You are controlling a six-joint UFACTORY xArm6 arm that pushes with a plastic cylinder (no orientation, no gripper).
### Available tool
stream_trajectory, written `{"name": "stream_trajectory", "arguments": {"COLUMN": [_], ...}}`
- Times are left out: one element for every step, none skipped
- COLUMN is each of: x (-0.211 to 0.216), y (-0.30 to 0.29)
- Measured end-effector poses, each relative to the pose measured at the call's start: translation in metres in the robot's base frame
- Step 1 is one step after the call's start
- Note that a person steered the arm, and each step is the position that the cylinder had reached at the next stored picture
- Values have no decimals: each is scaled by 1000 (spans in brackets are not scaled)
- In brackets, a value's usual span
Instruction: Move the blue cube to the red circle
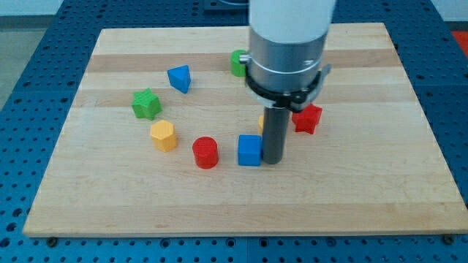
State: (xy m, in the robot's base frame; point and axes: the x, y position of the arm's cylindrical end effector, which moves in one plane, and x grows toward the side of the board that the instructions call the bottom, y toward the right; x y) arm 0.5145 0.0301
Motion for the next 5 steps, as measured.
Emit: {"name": "stream_trajectory", "arguments": {"x": [0,0,6,13,23], "y": [-11,-11,-7,-7,-9]}}
